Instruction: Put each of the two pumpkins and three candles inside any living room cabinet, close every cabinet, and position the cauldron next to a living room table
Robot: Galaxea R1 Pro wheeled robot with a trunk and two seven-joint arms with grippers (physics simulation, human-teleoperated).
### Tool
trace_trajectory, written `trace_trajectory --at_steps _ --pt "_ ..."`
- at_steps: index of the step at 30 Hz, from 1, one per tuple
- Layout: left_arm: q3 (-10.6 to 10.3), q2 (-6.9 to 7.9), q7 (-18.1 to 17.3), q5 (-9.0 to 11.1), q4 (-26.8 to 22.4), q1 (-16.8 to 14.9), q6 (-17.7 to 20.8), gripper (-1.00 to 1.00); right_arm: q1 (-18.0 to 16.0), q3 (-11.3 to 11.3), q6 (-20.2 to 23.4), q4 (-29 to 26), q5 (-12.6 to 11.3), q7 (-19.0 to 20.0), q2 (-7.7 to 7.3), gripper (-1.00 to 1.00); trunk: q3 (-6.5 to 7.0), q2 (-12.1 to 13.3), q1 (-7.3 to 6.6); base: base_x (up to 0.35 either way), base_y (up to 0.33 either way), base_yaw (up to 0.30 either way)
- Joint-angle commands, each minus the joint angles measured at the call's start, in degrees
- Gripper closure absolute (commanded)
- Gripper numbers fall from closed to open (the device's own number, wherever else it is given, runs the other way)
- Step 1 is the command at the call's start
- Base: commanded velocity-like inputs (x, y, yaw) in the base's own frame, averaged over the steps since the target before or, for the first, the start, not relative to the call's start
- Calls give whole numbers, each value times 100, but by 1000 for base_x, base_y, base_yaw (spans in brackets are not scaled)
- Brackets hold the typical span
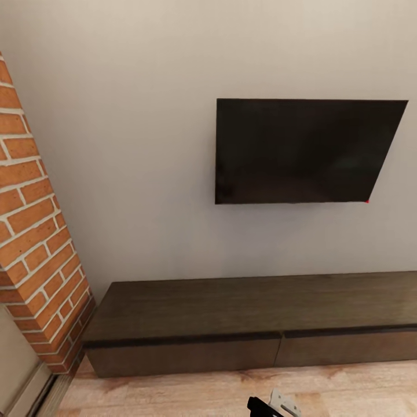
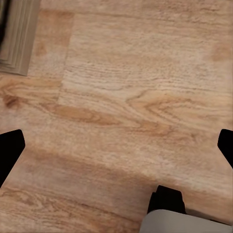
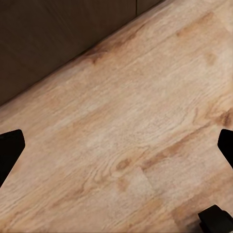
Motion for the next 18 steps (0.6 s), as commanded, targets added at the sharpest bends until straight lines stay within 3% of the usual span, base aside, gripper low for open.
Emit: trace_trajectory --at_steps 1,18 --pt "-44 3 27 27 -8 -1 -1 -100 -4 46 -30 1 -61 -24 1 -100 -25 -45 22 0 0 0" --pt "-24 39 32 33 -166 -48 11 -100 -4 46 -37 3 -54 -16 -12 -100 -330 -727 396 0 0 0"
